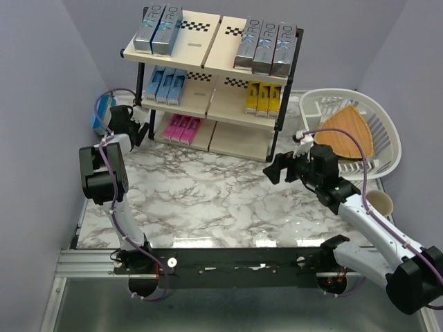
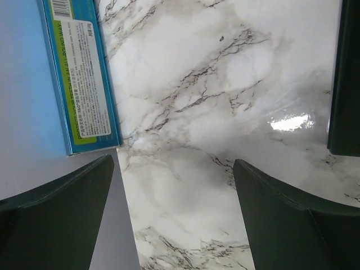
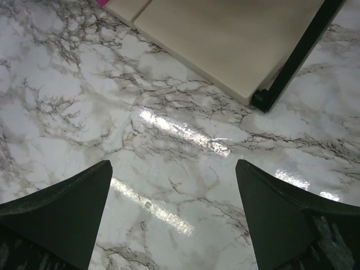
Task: Place and organize the toothpastes onto the shelf
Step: Move the shelf to the center of the board, then adjust the toothpaste at the corner of the board.
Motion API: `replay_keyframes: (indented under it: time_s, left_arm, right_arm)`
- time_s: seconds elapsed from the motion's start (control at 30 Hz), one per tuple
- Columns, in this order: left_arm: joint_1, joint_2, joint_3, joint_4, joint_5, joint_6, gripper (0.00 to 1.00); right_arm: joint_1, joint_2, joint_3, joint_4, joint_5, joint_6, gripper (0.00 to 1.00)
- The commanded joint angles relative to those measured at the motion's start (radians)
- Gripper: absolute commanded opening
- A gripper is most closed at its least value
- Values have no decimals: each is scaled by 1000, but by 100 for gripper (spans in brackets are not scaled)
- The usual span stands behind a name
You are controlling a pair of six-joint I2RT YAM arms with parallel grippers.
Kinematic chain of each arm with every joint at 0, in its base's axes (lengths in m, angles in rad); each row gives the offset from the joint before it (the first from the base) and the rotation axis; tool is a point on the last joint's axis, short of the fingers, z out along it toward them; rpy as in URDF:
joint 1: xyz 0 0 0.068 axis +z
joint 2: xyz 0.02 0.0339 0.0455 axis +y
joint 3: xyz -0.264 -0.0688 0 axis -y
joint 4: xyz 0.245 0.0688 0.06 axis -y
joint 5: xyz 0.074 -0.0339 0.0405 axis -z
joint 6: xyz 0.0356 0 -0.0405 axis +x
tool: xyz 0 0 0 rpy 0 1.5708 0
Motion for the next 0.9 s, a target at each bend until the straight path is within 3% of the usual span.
replay_keyframes:
  time_s: [0.0,0.2,0.33,0.5,0.87]
  left_arm:
    - [-9,-102,-61,61,-21,-33,99]
    - [51,-198,-79,-28,2,-179,99]
    - [65,-216,-70,-86,-32,-216,99]
    - [123,-202,-33,-47,5,-337,99]
    - [171,103,396,-30,37,-533,99]
  right_arm:
    - [-7,-3,61,-51,22,-16,100]
    - [-6,60,185,-207,8,-45,100]
    - [-1,56,193,-203,27,-75,100]
    - [-1,59,208,-238,27,-47,100]
    - [-1,187,275,-236,14,66,97]
